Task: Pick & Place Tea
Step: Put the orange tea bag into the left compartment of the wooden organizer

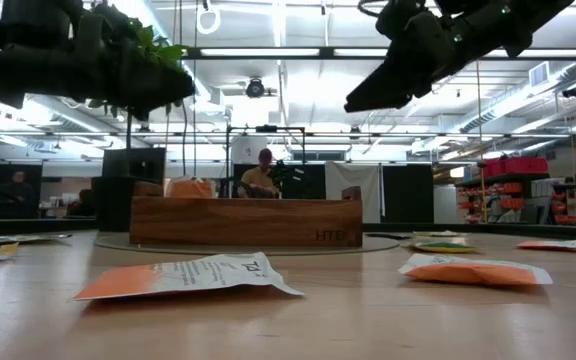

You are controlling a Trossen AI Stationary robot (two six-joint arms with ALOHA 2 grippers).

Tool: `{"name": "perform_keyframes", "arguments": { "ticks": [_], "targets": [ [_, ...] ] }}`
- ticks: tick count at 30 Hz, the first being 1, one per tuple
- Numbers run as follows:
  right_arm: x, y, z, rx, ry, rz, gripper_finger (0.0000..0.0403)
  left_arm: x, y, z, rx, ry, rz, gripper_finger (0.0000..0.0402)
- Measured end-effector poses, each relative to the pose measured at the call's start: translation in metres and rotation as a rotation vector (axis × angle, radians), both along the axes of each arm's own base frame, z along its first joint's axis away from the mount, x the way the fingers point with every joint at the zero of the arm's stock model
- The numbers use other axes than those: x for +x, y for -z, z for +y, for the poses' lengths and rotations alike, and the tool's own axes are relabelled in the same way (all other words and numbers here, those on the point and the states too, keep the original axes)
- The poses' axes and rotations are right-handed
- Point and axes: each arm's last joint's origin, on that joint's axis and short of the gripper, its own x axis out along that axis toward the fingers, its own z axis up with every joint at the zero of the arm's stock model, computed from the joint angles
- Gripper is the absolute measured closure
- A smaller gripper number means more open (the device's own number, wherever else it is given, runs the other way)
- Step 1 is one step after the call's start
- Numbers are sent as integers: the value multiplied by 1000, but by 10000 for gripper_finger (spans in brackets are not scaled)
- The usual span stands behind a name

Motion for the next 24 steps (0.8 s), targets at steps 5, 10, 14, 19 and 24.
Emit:
{"name": "perform_keyframes", "arguments": {
  "ticks": [5,10,14,19,24],
  "targets": [
    [-6,11,2,79,28,124,199,1,-2,-5,-4,52,-23,257],
    [-20,25,3,217,126,307,199,1,-3,-10,12,83,-27,257],
    [-33,36,4,360,232,473,199,1,-3,-10,17,83,-31,257],
    [-47,44,8,567,320,654,199,1,-4,-10,34,82,-35,257],
    [-71,49,11,671,473,901,199,1,-4,-10,61,80,-31,257]
  ]
}}
